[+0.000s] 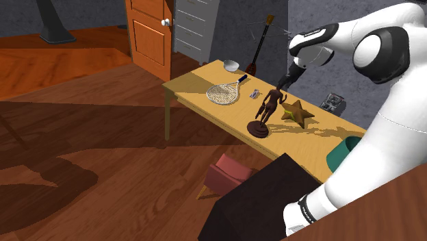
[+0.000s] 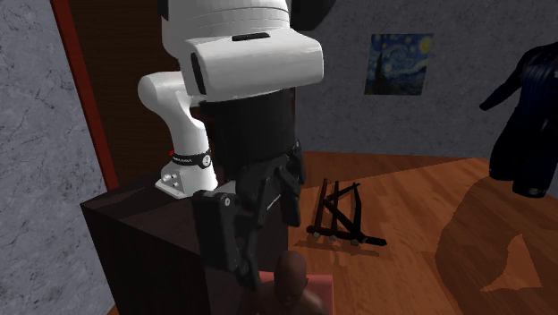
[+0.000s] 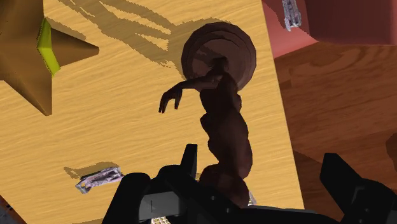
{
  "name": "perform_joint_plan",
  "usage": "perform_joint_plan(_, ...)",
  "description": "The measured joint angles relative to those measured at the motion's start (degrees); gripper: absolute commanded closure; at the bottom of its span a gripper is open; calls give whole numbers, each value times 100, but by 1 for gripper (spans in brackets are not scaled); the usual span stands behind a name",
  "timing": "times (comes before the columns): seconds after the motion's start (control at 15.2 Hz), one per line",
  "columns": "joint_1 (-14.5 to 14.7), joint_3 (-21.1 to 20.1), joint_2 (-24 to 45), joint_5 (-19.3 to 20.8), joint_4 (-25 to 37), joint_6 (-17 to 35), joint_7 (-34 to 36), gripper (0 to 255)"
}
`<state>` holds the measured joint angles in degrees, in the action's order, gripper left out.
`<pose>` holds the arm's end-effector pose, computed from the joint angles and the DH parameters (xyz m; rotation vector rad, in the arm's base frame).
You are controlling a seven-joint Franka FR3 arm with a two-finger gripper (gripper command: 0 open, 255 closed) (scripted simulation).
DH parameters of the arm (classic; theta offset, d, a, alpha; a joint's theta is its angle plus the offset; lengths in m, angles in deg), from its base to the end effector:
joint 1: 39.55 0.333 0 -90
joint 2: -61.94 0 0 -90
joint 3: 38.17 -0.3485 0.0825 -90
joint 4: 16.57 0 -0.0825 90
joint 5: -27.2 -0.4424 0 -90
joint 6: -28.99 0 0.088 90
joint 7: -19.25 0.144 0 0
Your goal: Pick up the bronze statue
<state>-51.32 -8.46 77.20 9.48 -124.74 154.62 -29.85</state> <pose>0.5318 -0.4255 0.3548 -3.1008 0.0274 -0.2299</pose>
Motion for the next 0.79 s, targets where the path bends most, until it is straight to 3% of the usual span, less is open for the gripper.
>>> perform_joint_plan(0.2,-155,-26,326,-185,248,7,-174,0)
perform_joint_plan(0.59,-233,-115,603,-402,146,334,-349,0)
perform_joint_plan(0.66,-233,-121,612,-412,129,360,-355,255)
perform_joint_plan(0.79,-230,-126,616,-421,111,384,-360,255)
